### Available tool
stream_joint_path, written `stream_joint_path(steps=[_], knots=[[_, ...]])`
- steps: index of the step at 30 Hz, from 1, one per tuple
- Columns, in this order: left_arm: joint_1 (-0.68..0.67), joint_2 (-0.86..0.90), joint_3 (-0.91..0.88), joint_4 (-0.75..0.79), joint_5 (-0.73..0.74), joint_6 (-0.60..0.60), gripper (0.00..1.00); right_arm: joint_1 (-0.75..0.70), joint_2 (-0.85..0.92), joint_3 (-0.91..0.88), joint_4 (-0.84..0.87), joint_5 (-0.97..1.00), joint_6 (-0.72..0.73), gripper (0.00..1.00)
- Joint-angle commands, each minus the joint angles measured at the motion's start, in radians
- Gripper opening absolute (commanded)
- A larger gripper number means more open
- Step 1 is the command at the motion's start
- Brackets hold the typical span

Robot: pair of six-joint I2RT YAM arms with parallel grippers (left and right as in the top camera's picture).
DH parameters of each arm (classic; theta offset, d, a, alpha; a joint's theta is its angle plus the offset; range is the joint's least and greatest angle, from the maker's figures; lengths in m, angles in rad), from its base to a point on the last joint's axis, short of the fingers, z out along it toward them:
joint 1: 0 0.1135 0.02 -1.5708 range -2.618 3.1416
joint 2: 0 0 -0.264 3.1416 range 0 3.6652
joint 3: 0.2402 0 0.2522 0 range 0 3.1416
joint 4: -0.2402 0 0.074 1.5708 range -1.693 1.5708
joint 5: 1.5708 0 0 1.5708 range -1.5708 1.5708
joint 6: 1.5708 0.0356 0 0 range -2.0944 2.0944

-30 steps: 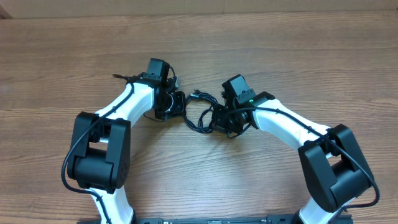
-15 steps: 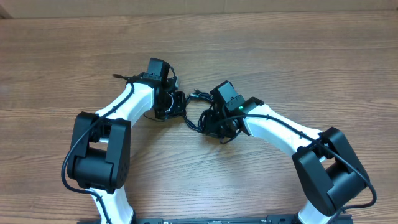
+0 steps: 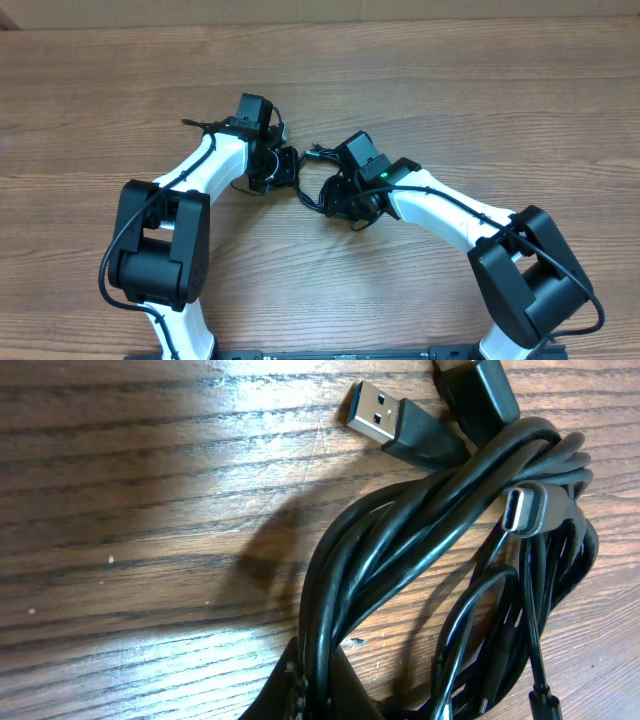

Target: Untangle cables

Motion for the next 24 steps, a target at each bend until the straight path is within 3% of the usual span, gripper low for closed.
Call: stream_joint_path(steps=[1, 24], knots=[[-0.006, 0.01, 0.002, -0.002, -0.021, 0.013, 0.04, 0.008, 0.007, -0.004, 0.018, 0.02, 0.004, 0.04], [-0.006, 0.01, 0.002, -0.002, -0.021, 0.013, 0.04, 0.036, 0.007, -0.005, 0.035, 0.067, 0.026, 0.04]])
